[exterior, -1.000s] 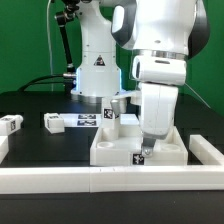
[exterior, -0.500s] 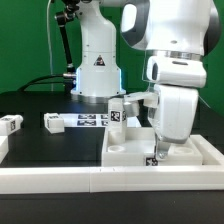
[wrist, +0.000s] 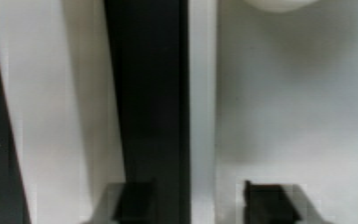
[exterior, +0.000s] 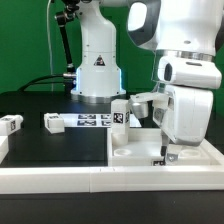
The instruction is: Assemble square table
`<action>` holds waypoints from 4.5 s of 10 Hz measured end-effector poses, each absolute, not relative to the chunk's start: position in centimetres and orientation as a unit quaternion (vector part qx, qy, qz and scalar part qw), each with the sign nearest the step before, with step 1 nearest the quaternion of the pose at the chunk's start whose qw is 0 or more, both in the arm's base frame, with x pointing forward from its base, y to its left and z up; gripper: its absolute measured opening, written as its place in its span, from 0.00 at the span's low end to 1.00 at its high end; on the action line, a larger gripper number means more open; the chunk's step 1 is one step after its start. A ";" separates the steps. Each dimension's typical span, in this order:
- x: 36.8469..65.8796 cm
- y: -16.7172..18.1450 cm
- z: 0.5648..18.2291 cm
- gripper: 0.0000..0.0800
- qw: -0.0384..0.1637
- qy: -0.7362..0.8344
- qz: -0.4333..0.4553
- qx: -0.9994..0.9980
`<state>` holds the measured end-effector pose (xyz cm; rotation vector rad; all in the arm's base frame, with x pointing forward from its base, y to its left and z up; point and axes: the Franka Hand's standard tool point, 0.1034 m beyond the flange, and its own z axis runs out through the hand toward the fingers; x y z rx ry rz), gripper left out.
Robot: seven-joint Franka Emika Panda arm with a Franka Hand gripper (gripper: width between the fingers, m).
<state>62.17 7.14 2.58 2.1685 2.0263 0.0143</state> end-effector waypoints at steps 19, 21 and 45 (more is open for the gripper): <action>56.4 -1.8 8.3 0.81 0.066 0.347 0.020 0.935; 56.4 -1.7 8.3 0.81 0.064 0.299 0.024 0.952; 41.9 -10.6 3.3 0.81 0.011 0.196 -0.080 0.977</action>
Offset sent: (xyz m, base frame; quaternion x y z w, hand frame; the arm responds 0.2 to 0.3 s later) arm -0.0100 -0.0170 0.0427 0.0015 -0.0455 0.0187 0.9988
